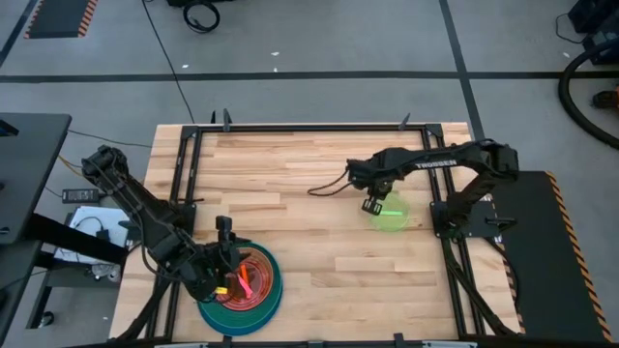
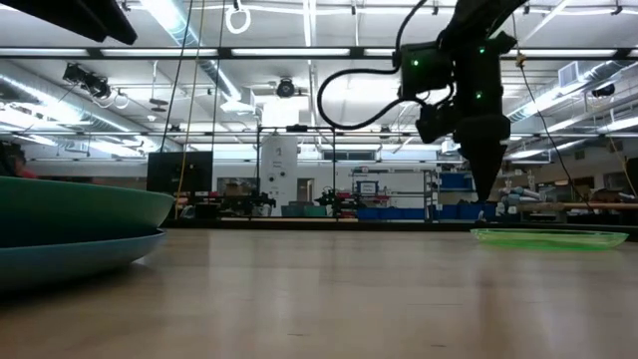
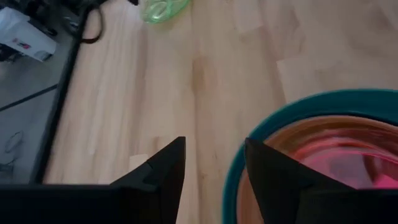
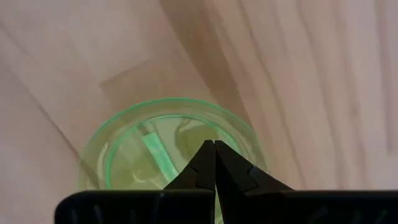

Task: Stack plastic plates
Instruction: Stack the light green plate on top of the light pink plate

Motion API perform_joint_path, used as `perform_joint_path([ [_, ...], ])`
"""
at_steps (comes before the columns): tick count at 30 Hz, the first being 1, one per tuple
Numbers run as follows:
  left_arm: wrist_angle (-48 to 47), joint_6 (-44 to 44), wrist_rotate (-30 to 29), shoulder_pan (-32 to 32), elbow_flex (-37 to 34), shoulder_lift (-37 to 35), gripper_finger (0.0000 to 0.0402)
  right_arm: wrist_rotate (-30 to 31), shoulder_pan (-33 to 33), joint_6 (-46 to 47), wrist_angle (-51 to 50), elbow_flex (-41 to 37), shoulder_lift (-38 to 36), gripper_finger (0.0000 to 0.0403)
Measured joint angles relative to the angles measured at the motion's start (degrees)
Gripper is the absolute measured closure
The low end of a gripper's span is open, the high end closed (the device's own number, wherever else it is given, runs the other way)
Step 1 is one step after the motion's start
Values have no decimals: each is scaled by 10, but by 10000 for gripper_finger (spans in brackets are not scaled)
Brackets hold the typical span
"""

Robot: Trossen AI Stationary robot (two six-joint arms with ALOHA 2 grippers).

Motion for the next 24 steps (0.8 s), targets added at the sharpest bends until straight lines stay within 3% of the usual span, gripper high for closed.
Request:
perform_joint_path([
  [8, 39, -15, 6, -31, 0, 0, 230, -15, -63, -98, 6, 0, 0, 369],
  [16, 82, 3, 5, 5, 0, 10, 230, -19, -111, -166, 0, 0, 0, 303],
  [20, 209, 84, 22, 25, -46, 18, 230, -42, -121, -201, -1, 0, 0, 279],
  [24, 385, 162, 87, 57, -116, 18, 230, -73, -125, -224, -2, 1, 0, 276],
])
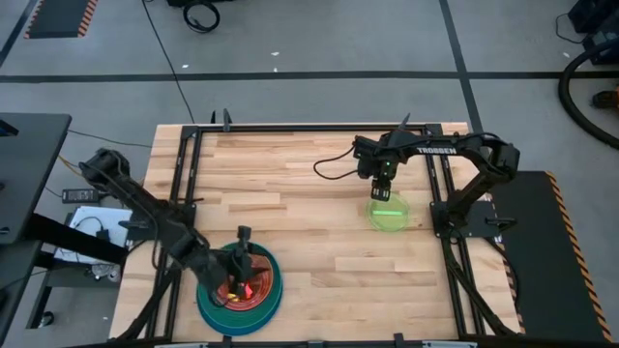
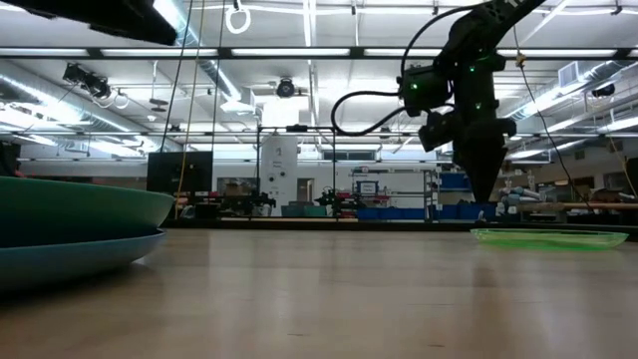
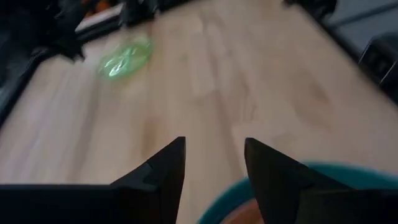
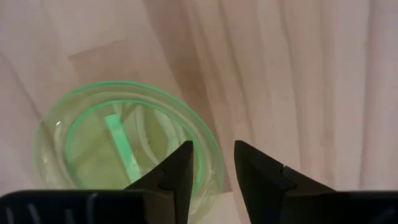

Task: Stack plastic plates
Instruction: Stack the light green plate on top of the light pink plate

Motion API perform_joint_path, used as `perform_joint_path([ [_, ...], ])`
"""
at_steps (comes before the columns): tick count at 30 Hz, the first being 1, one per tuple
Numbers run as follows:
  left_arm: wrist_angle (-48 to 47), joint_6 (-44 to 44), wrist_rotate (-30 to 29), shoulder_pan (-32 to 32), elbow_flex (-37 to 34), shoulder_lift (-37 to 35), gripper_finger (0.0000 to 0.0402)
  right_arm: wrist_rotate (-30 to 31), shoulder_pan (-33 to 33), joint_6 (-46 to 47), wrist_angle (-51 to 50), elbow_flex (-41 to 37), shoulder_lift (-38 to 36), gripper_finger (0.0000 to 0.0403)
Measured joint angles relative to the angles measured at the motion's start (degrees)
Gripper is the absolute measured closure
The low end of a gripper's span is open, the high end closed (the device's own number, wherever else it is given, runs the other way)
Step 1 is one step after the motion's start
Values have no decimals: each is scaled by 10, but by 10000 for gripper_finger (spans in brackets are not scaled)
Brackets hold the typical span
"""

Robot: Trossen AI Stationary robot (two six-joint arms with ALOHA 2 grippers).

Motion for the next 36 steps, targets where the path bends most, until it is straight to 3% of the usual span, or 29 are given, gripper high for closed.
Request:
perform_joint_path([
  [6, 217, 60, 137, 81, -91, -8, 230, -25, 0, -26, -1, 0, 1, 279],
  [14, 423, 39, 279, 175, -197, -12, 230, -46, 0, -61, -5, 0, 1, 272],
  [19, 500, 6, 285, 184, -239, -12, 230, -47, -1, -84, -7, 0, 1, 271],
  [25, 500, -12, 269, 186, -243, -12, 230, -34, -6, -106, -2, 0, 9, 278],
  [32, 501, -16, 254, 186, -243, -12, 230, -2, -18, -96, 7, 1, 84, 296],
  [36, 499, -24, 254, 186, -243, -12, 230, -16, -23, -106, 4, 2, 108, 307],
])
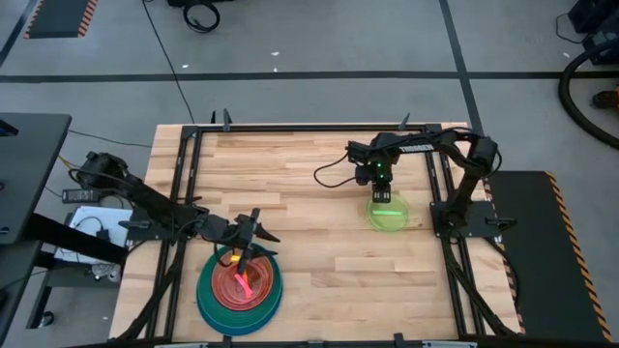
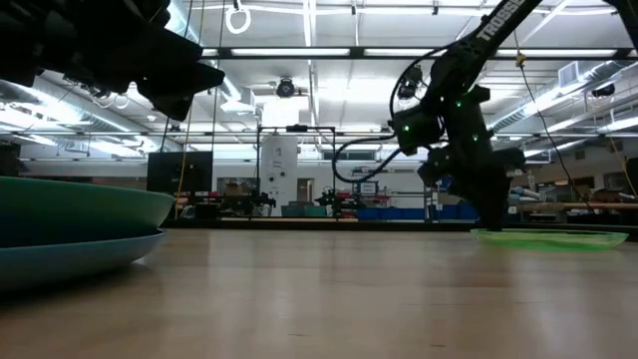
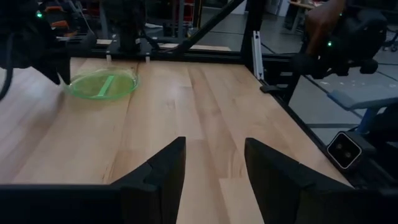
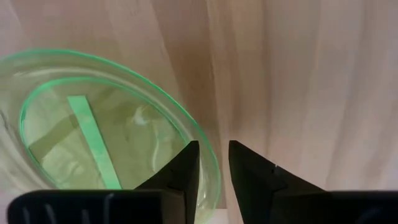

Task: Stack plastic plates
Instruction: Stack the light green plate on top of the light pink plate

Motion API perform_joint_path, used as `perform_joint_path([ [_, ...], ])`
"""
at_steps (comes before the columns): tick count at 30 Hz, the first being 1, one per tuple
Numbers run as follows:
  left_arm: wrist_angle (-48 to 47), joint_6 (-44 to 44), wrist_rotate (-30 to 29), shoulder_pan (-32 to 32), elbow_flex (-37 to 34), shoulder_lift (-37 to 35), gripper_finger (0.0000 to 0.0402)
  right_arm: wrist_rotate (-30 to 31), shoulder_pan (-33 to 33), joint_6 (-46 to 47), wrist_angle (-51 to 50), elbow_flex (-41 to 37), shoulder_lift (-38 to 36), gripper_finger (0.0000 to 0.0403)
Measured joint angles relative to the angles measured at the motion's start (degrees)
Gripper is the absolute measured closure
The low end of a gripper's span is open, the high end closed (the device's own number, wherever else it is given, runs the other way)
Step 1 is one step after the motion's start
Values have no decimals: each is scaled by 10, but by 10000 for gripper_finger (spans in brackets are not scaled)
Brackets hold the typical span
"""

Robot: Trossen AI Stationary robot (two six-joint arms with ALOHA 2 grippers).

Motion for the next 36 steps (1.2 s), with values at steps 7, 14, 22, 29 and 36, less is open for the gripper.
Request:
perform_joint_path([
  [7, -9, 0, 0, 0, 0, 0, 230, -4, 0, -7, -13, 0, 24, 332],
  [14, -13, -3, 0, 0, 0, 0, 230, -5, 0, -5, -12, 0, 28, 384],
  [22, -17, -7, 0, -1, 0, 0, 230, -14, -1, 41, -27, 0, 24, 393],
  [29, -87, -24, -7, -2, 15, -4, 230, -34, 2, 117, -32, 14, 10, 395],
  [36, -307, -69, -22, -2, 89, -4, 230, -49, 25, 209, -46, 53, 10, 393],
])
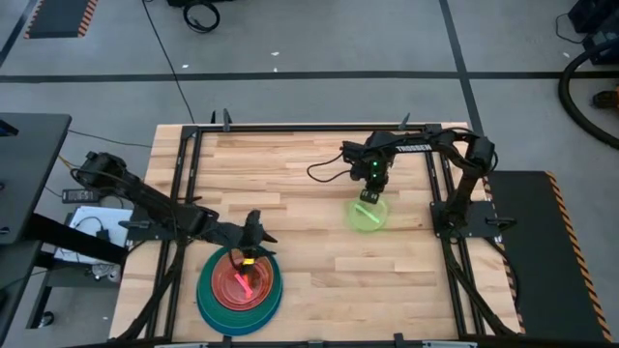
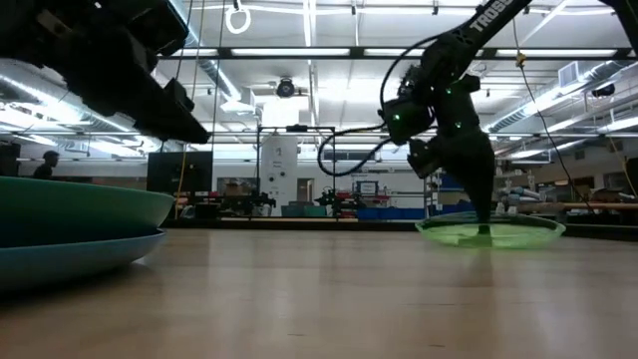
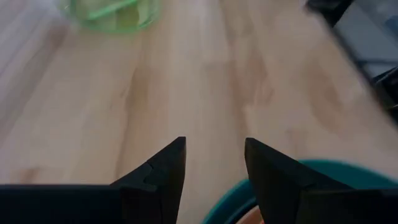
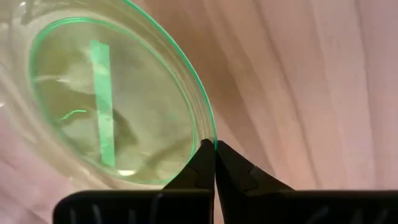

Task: Stack plastic plates
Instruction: Stack the light green plate on top of the light pink plate

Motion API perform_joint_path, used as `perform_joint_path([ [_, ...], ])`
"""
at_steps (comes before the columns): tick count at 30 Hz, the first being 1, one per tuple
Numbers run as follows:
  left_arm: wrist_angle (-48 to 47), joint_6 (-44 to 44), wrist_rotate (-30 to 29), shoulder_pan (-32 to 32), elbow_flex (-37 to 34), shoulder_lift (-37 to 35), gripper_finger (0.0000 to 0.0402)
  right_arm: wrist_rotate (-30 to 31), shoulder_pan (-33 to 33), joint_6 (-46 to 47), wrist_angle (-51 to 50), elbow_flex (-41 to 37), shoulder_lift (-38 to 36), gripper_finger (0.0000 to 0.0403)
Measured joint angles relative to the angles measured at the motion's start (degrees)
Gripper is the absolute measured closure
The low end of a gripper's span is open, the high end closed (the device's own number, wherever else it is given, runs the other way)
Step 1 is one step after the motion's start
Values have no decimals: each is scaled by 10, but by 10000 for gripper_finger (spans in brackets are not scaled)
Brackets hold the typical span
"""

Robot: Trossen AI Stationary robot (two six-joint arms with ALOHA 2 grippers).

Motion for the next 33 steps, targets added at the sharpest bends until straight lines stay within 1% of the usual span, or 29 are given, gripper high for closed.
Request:
perform_joint_path([
  [4, -110, 5, -17, 0, 34, 0, 230, -26, 14, 34, -10, 27, 0, 393],
  [8, -125, 36, -19, 0, 47, 0, 230, -32, 34, 61, -9, 51, 0, 392],
  [12, -140, 67, -19, -7, 55, 0, 230, -42, 53, 103, 25, 56, 0, 392],
  [15, -187, 70, -19, -22, 69, 0, 230, -60, 73, 147, 64, 57, 0, 391],
  [20, -278, 66, -19, -51, 101, 0, 230, -62, 110, 261, 119, 57, 0, 391],
  [26, -286, 66, -19, -78, 104, 0, 230, -72, 145, 344, 191, 57, 0, 391],
  [29, -286, 67, -19, -90, 104, 0, 230, -72, 161, 380, 211, 64, 0, 391],
  [33, -287, 74, -20, -115, 104, 0, 230, -54, 184, 414, 243, 89, 0, 391],
])
